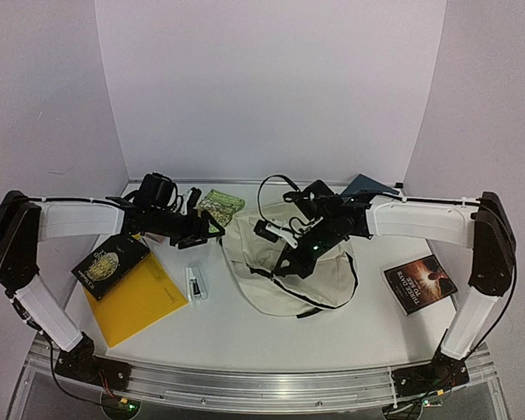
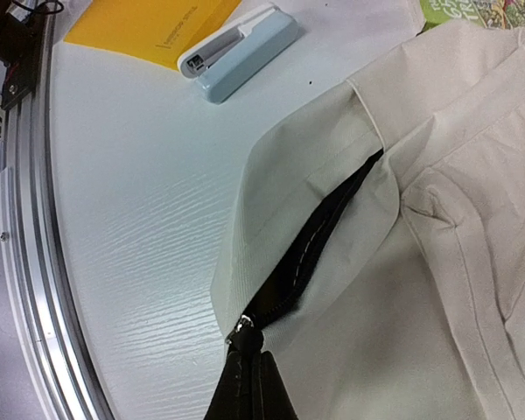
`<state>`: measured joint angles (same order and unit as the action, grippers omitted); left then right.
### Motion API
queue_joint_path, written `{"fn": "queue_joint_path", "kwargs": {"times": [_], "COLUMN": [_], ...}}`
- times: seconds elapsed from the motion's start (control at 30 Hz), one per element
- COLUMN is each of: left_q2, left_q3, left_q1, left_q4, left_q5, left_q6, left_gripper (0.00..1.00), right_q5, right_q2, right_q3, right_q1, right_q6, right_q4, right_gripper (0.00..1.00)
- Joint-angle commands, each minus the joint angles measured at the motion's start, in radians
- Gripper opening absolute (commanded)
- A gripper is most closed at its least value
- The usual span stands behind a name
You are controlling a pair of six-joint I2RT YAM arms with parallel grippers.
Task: Pack the student bag
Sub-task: Unzip the student bag at the center of the board.
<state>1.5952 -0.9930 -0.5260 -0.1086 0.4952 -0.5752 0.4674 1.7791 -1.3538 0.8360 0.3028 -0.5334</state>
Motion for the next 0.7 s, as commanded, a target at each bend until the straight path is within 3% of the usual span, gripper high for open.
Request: {"fn": "queue_joint_path", "kwargs": {"times": [0.0, 0.17, 0.33, 0.67], "left_q2": [-0.146, -0.200, -0.160, 0.019], "left_q3": [0.120, 0.168, 0.203, 0.115], "left_q1": [-0.012, -0.029, -0.144, -0.286], "left_q4": [0.147, 0.177, 0.184, 0.244], "left_q5": [-0.032, -0.037, -0.125, -0.171], "left_q6": [0.373, 0.605, 0.860, 1.040], "left_gripper": [0.78, 0.82, 0.85, 0.78], "right_q5": [-0.026, -0.034, -0.041, 0.003], "right_q2": [0.023, 0.012, 0.007, -0.001], "right_q3": [-0.059, -0.034, -0.013, 0.015], "right_q1": [-0.002, -0.002, -0.002, -0.002], "right_q6": [0.022, 0.018, 0.004, -0.032], "right_q4": [-0.001, -0.001, -0.003, -0.005], "right_gripper": [0.00, 0.00, 0.00, 0.00]}}
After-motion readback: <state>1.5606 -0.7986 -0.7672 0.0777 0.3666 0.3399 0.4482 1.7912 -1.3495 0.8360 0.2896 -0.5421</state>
